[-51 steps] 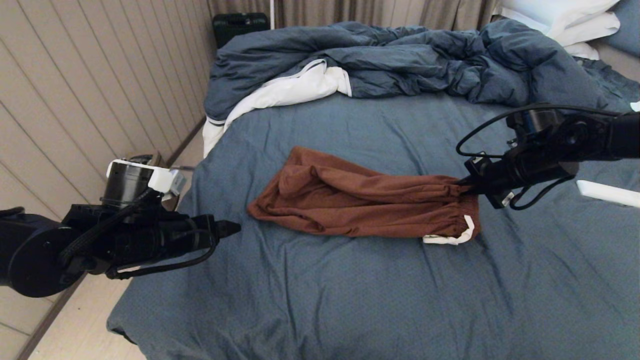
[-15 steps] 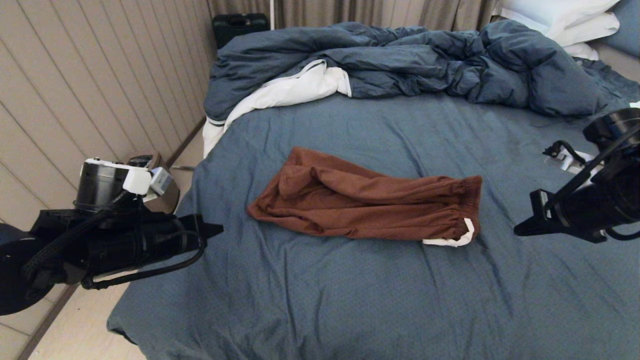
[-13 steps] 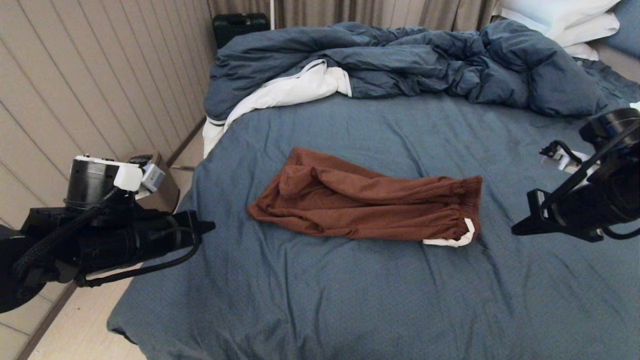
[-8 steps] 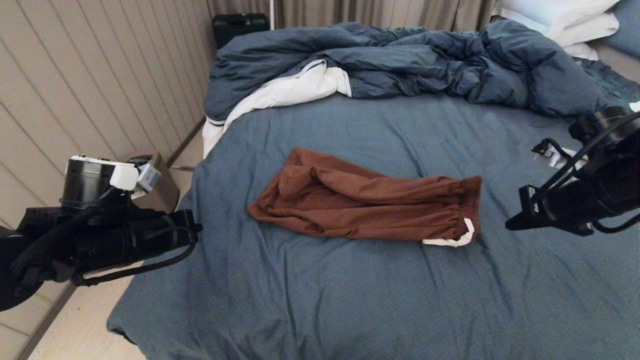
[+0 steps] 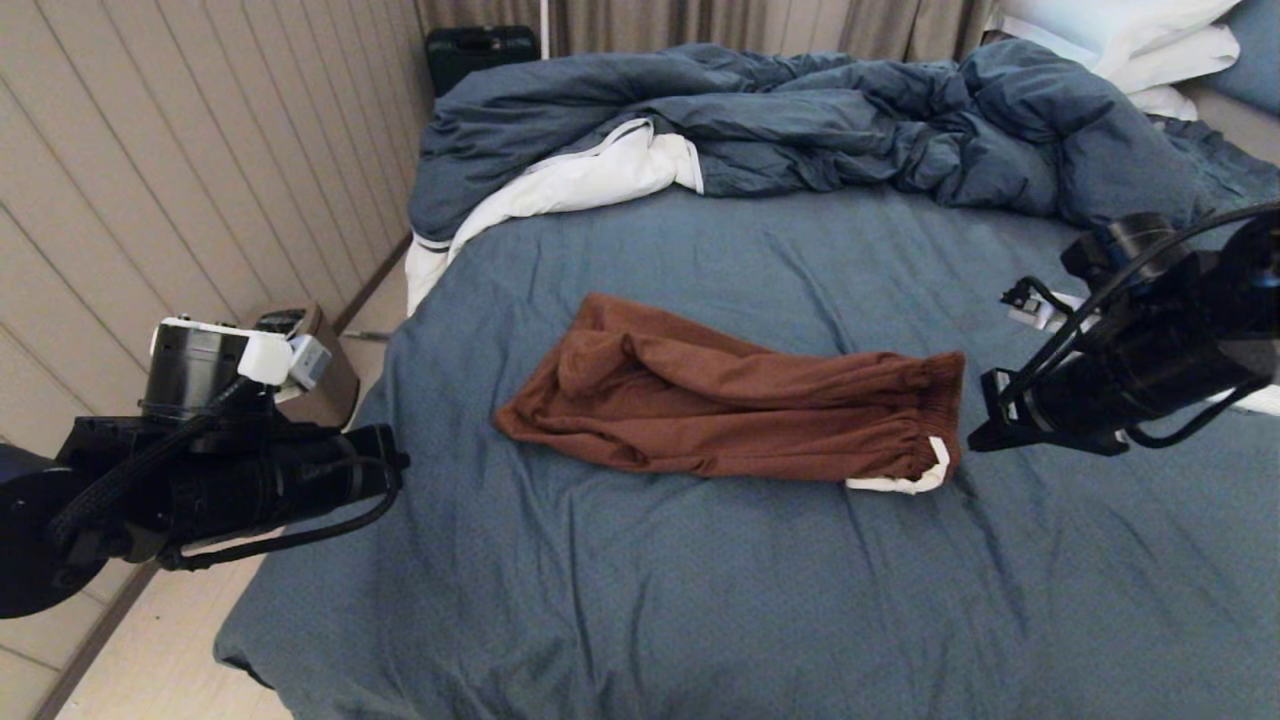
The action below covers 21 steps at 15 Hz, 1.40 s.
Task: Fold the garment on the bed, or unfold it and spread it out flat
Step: Fold the brown shorts
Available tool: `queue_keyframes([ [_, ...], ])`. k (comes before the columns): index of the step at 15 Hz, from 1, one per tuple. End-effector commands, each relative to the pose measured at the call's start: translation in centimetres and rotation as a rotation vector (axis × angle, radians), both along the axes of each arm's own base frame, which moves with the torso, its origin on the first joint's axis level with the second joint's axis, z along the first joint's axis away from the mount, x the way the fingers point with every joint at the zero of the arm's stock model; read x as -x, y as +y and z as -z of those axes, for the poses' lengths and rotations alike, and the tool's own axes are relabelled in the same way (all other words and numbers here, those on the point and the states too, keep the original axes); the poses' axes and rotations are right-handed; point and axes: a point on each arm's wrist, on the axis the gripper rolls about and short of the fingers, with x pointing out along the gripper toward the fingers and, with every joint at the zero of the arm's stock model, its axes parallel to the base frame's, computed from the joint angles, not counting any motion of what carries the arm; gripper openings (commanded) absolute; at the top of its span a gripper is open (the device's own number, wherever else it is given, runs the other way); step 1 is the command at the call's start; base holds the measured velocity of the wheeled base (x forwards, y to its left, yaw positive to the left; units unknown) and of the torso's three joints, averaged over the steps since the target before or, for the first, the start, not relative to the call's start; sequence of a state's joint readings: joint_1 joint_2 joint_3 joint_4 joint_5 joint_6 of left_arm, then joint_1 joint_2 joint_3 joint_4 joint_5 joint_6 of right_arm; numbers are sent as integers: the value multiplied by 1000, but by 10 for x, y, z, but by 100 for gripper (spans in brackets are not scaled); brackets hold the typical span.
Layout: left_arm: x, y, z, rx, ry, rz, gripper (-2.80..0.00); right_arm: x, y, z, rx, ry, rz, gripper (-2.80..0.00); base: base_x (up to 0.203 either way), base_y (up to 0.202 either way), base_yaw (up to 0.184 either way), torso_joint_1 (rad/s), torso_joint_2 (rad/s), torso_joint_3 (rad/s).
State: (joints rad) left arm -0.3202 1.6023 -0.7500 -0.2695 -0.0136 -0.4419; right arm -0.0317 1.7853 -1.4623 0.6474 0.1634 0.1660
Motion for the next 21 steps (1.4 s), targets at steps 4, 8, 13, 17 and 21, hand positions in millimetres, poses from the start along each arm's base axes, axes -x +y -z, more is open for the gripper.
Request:
queue_keyframes([
  [4,-3,-1,5,-2,16,-1,-280,-14,5,0,8,-12,-2,0,0,0,0,0,0,0],
  [8,-3,-1,5,-3,18,-1,-280,-22,5,7,4,7,0,0,0,0,0,0,0,0],
  [13,-4,-2,7,-4,26,-1,-280,-42,8,33,-8,57,9,0,0,0,0,0,0,0],
  [17,-6,-2,10,-7,35,-1,-280,-61,19,50,-23,67,8,0,0,0,0,0,0,0],
  [21,-7,-2,12,-8,45,0,-280,-72,37,57,-33,74,-19,0,0,0,0,0,0,0],
])
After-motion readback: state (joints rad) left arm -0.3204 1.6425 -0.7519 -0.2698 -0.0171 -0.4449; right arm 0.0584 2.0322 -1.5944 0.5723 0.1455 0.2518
